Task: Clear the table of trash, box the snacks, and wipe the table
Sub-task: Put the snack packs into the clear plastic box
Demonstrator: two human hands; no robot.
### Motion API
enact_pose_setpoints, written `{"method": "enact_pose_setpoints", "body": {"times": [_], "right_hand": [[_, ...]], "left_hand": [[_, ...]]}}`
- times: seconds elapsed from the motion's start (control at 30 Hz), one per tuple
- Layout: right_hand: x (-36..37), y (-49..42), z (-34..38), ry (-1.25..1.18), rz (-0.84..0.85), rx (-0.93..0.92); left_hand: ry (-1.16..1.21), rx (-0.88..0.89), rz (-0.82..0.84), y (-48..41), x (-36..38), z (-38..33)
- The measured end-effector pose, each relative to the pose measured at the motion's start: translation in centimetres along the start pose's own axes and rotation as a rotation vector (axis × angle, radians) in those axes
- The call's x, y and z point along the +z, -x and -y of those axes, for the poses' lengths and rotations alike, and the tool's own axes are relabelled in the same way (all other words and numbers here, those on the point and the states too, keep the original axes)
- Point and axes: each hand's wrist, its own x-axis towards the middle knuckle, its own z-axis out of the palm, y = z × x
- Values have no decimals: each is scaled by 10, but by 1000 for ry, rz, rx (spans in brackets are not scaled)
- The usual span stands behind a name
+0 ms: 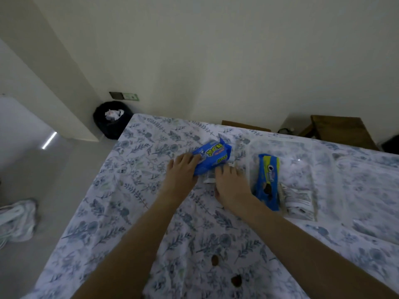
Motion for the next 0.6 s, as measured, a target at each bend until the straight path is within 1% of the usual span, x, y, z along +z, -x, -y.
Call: {"method": "enact_pose_setpoints", "body": {"times": [0.07,0.17,0.23,0.33,0.47,0.53,0.6], "right_hand": [[5,-2,5,11,-46,31],[8,0,6,23,-126,30],[13,1,4,9,-160,36],[21,0,5,-79,-124,31],[13,7,6,-200,-120,-12],[1,14,3,-291,-185,11],[-14,22,-3,-421,-293,47]], "left_hand": [[117,-40,-55,14,1,7],[214,-93,-115,37,0,13],[362,-170,-100,49,-5,15],[657,-299,-29,62,-19,21],[908,-390,-73,71,-41,14],[990,-378,-109,71,-55,-1],[1080,-350,-147,70,-68,-21]]}}
